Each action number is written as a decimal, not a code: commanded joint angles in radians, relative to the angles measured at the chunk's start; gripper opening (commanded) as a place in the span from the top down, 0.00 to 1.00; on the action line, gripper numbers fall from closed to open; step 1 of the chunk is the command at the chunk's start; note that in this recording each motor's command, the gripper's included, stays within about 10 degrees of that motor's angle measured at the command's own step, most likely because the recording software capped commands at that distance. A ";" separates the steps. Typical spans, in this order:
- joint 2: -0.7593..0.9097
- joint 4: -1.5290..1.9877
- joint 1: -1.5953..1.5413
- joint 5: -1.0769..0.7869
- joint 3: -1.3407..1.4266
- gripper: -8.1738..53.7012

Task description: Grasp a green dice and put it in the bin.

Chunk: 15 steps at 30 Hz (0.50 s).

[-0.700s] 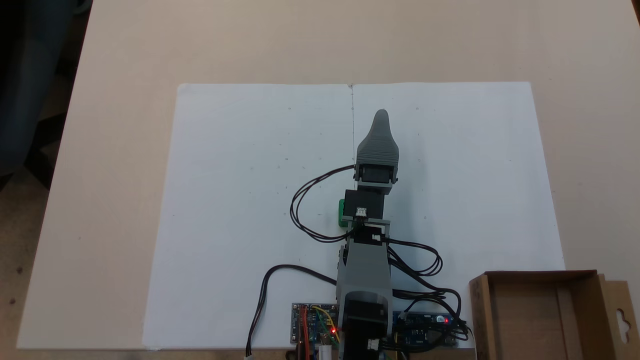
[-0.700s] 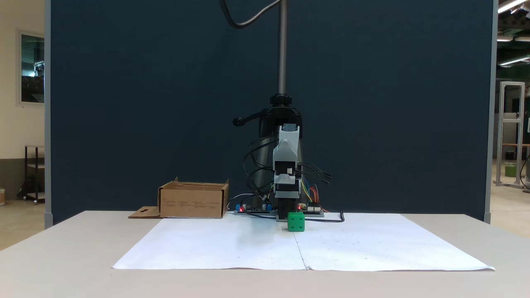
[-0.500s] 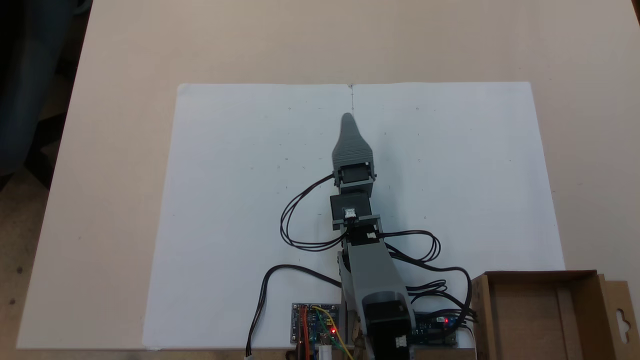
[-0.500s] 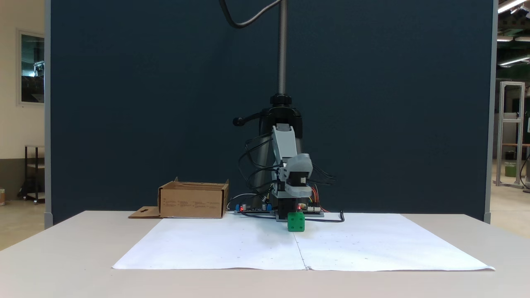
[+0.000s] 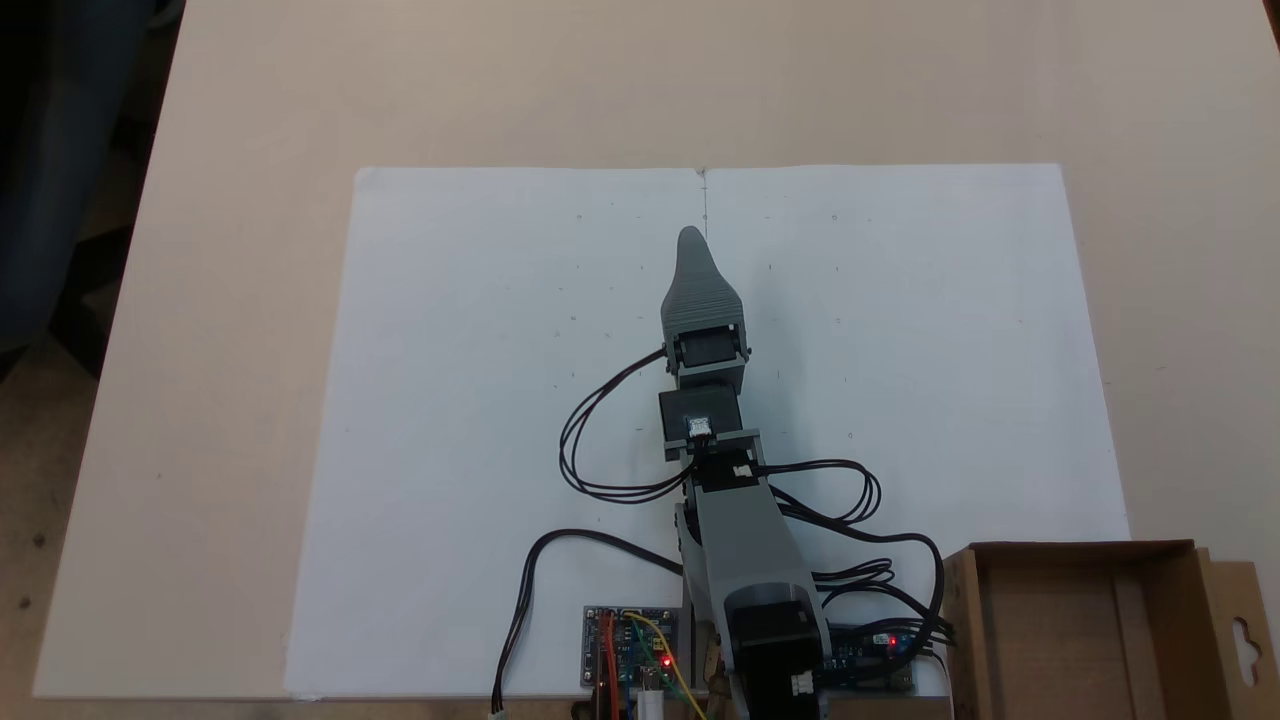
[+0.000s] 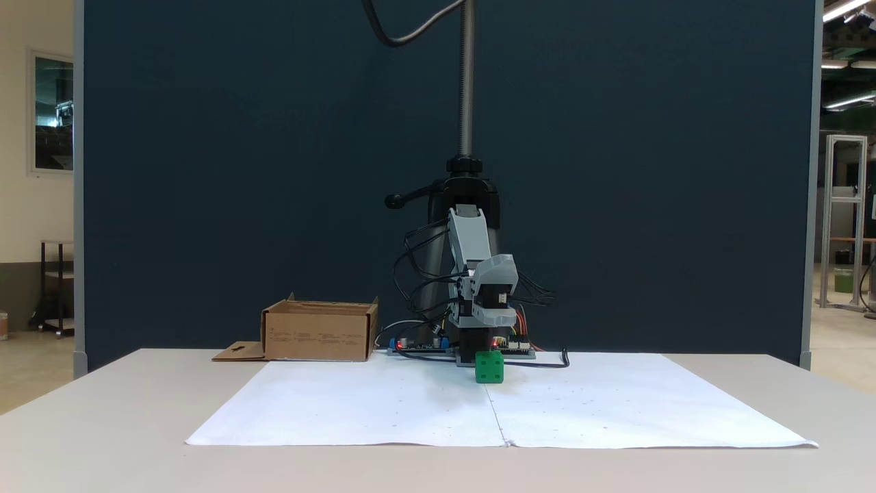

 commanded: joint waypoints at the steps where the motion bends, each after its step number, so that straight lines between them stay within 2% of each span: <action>1: 0.109 -0.026 0.006 -0.061 0.064 0.17; 15: 0.109 -0.026 0.084 -0.055 0.066 0.17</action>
